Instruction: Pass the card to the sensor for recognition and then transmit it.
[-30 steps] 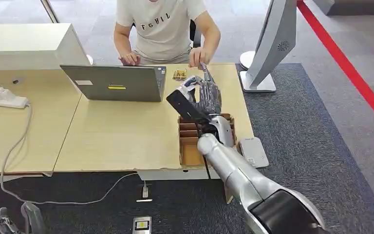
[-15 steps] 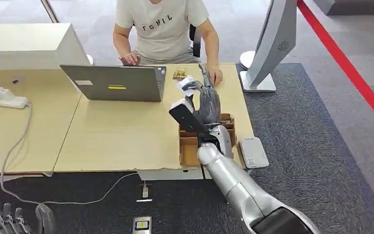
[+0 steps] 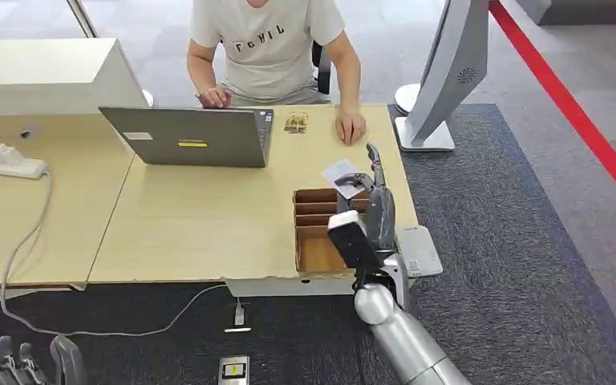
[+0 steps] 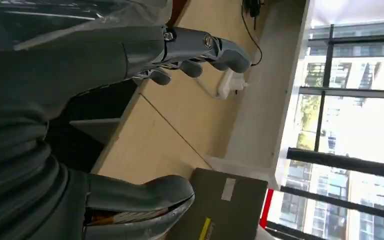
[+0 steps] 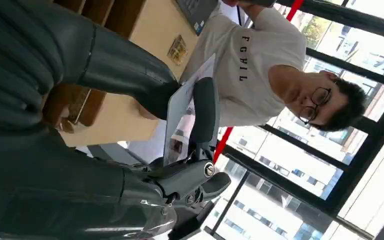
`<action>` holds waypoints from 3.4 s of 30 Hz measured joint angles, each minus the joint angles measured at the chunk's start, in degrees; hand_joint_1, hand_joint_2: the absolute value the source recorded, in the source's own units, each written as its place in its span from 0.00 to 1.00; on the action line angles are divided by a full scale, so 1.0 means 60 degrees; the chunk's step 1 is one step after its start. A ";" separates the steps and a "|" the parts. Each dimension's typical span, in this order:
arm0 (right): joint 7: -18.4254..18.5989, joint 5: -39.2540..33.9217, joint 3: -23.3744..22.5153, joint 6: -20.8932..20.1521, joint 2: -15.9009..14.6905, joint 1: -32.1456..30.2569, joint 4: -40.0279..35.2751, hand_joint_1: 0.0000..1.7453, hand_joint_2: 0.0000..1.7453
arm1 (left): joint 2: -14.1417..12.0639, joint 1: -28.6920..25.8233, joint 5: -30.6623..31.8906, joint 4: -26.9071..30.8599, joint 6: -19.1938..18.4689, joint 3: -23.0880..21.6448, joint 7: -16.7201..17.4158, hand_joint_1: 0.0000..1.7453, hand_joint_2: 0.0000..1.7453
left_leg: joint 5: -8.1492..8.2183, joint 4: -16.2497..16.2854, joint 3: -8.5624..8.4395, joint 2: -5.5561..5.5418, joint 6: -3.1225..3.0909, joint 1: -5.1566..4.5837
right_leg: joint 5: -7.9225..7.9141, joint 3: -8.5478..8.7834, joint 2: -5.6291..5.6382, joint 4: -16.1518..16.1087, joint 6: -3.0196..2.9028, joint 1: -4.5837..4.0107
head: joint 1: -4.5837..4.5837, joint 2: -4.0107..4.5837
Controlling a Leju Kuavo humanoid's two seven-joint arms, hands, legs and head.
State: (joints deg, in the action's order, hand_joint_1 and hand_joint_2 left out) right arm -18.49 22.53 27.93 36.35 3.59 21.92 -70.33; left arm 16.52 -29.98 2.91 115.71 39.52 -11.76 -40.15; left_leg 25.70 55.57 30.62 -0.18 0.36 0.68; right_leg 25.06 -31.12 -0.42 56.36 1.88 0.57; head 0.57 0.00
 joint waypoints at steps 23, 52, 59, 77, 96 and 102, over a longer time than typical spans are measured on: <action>0.2969 0.2751 -0.2671 0.0481 -0.2281 -0.2657 -0.3007 1.00 1.00 | -0.0521 0.0241 -0.1964 0.0907 -0.0492 0.0995 0.0000 0.00 1.00 | 0.0010 0.0001 -0.0005 -0.0001 -0.0010 -0.0005 | 0.0001 0.0010 0.0001 -0.0008 0.0002 0.0004 | 0.0003 0.0000; 0.1774 0.0758 -0.1781 0.0459 -0.1847 -0.1560 0.1450 1.00 1.00 | -0.0146 0.0349 -0.1028 0.1108 -0.0011 0.1698 0.0000 0.00 1.00 | 0.0008 -0.0006 -0.0002 -0.0001 -0.0008 -0.0002 | 0.0004 0.0017 -0.0001 0.0001 0.0001 0.0002 | 0.0000 0.0000; 0.1617 0.0616 -0.1697 0.0463 -0.1563 -0.0952 0.3280 1.00 1.00 | 0.0022 0.0317 -0.0700 0.1108 -0.0007 0.1694 0.0000 0.00 1.00 | 0.0008 -0.0005 -0.0002 -0.0001 -0.0008 -0.0003 | 0.0004 0.0017 -0.0001 0.0000 0.0001 0.0003 | 0.0000 0.0000; 0.0022 0.0645 -0.1708 0.0474 -0.1301 -0.0266 0.5336 1.00 1.00 | 0.0120 0.0256 -0.1148 0.1108 -0.0007 0.1701 0.0000 0.00 1.00 | 0.0007 -0.0004 -0.0015 0.0000 -0.0008 -0.0003 | 0.0002 0.0028 -0.0001 -0.0002 0.0001 0.0003 | 0.0000 0.0000; 0.0440 0.2863 -0.1734 0.0485 -0.1013 -0.1979 -0.1097 1.00 1.00 | 0.0015 0.0343 -0.1465 0.1108 -0.0007 0.1716 0.0000 0.00 1.00 | 0.0008 -0.0005 -0.0014 0.0001 -0.0007 -0.0002 | 0.0006 0.0021 0.0000 0.0001 0.0000 0.0002 | 0.0000 0.0000; 0.0696 0.3068 -0.1738 0.0485 -0.1002 -0.2038 -0.2152 1.00 1.00 | -0.0011 0.0350 -0.1501 0.1108 -0.0007 0.1716 0.0000 0.00 1.00 | 0.0006 -0.0003 -0.0016 0.0002 -0.0007 -0.0004 | 0.0003 0.0025 0.0001 0.0000 0.0001 0.0004 | 0.0003 0.0000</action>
State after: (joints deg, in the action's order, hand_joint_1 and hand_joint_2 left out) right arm -14.32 40.94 17.51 39.26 -2.43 9.69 -83.24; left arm 16.46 -27.88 -6.10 122.36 39.47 -1.46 -40.15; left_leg 25.73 55.55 30.53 -0.17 0.31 0.66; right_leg 25.08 -30.97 -0.41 56.36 1.89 0.59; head 0.59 0.00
